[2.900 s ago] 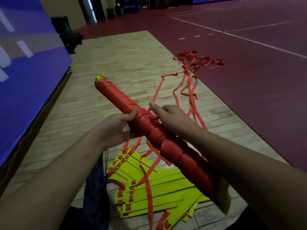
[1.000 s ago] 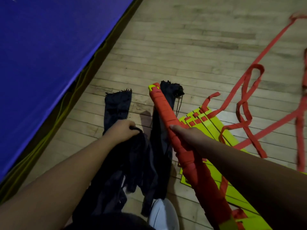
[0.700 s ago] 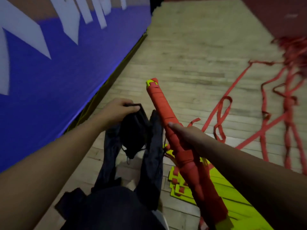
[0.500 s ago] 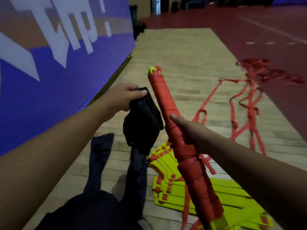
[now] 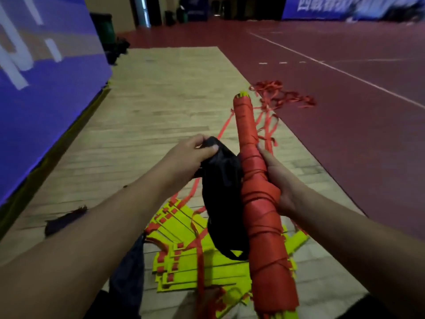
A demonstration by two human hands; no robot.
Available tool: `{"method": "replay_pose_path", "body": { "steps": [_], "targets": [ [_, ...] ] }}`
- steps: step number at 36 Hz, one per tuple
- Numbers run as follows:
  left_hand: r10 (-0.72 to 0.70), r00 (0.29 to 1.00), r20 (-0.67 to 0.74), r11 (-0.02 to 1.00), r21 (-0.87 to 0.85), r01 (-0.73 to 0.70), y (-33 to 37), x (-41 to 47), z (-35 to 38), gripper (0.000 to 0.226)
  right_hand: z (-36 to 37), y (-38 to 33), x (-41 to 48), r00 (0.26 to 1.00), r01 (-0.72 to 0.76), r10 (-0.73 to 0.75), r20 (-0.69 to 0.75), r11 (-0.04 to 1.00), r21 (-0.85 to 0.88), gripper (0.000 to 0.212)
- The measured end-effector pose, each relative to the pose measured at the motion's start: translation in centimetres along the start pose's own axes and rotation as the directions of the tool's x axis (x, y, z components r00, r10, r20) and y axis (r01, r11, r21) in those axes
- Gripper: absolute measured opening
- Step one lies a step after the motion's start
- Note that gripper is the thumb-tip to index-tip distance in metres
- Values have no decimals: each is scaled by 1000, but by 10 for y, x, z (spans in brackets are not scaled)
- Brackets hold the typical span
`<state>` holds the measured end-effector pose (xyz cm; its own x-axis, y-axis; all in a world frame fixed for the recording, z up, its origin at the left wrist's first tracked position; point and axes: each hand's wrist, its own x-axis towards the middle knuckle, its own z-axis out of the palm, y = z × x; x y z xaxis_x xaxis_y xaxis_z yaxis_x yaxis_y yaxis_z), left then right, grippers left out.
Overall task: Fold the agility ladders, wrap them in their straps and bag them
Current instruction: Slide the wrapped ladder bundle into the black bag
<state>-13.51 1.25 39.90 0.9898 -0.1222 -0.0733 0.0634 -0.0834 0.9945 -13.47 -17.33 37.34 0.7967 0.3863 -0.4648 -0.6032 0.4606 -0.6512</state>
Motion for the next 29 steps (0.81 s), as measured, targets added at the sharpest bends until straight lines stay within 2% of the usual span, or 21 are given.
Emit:
{"method": "replay_pose_path", "body": {
  "steps": [2,5,7,9,11,12,13,15,16,17,18,19,22,24,27,29],
  "targets": [
    [32,999,29,994,103,-35,-7,10,11,6,-9,-4,1,1000,-1,1,-3,1000,10,54],
    [71,997,-14,971,228,-66,-20,25,19,10,-13,-13,2,1000,-3,3,4,999,-37,51],
    [87,991,-99,970,237,-61,-26,33,23,6,-16,-19,4,1000,-13,13,6,997,-80,48],
    [130,966,-225,972,222,-79,-31,43,26,13,-19,-24,4,1000,-10,12,13,992,-128,48],
    [132,945,-300,983,165,-85,-31,50,27,31,-23,-30,6,1000,16,-13,17,988,-155,50],
    [92,950,-297,992,115,-60,-28,50,27,49,-22,-33,7,999,31,-28,22,987,-155,52],
    [32,970,-241,997,76,-14,-28,52,27,71,-24,-36,9,999,43,-40,23,989,-142,53],
    [-106,994,29,992,72,104,-34,55,27,101,-25,-43,14,998,55,-53,27,994,-95,51],
    [-165,969,182,983,115,146,-39,52,27,95,-26,-46,16,998,62,-60,30,996,-70,50],
    [-195,930,310,973,183,143,-43,46,28,78,-26,-48,17,997,70,-68,26,996,-49,49],
    [-206,894,399,961,255,108,-50,43,29,56,-27,-51,19,997,76,-76,21,997,-24,50],
    [-208,882,423,946,315,73,-55,42,31,41,-29,-53,22,997,81,-81,12,997,-6,50],
    [-185,947,264,907,418,61,-62,49,33,18,-32,-57,25,993,107,-108,-49,994,-9,50],
    [-161,972,172,917,391,83,-59,57,30,18,-36,-59,27,988,117,-118,-97,993,-17,51],
    [-157,976,151,970,209,124,-53,60,22,14,-42,-60,26,981,124,-140,-137,985,-117,48],
    [-172,981,85,985,7,172,-50,63,16,9,-45,-59,24,981,107,-134,-141,977,-186,46]
  ]
}}
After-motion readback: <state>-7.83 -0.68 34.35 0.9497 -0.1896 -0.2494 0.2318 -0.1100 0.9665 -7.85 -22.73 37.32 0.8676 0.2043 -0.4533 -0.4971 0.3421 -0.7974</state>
